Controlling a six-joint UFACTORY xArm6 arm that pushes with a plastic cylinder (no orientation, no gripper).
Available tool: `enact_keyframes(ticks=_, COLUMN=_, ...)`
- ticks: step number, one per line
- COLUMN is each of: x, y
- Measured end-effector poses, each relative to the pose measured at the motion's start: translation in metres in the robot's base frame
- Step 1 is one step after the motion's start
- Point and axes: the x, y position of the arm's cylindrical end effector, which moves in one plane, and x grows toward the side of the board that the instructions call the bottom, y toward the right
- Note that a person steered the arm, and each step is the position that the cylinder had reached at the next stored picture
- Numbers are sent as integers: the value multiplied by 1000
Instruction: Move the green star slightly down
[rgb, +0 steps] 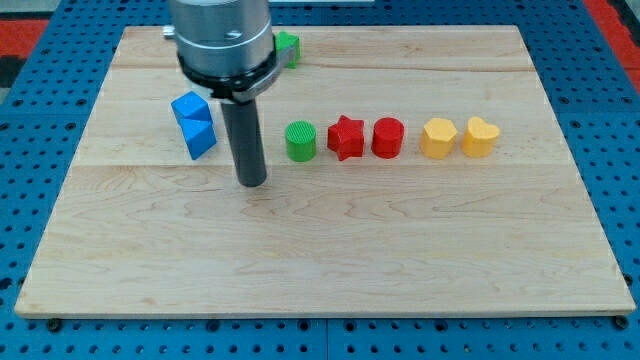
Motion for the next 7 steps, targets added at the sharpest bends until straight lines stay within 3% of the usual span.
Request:
enact_keyframes(ticks=3, x=-107, y=-23)
enact_keyframes(ticks=6, x=-256, y=-38)
enact_keyframes(ticks=7, x=-265, y=-10)
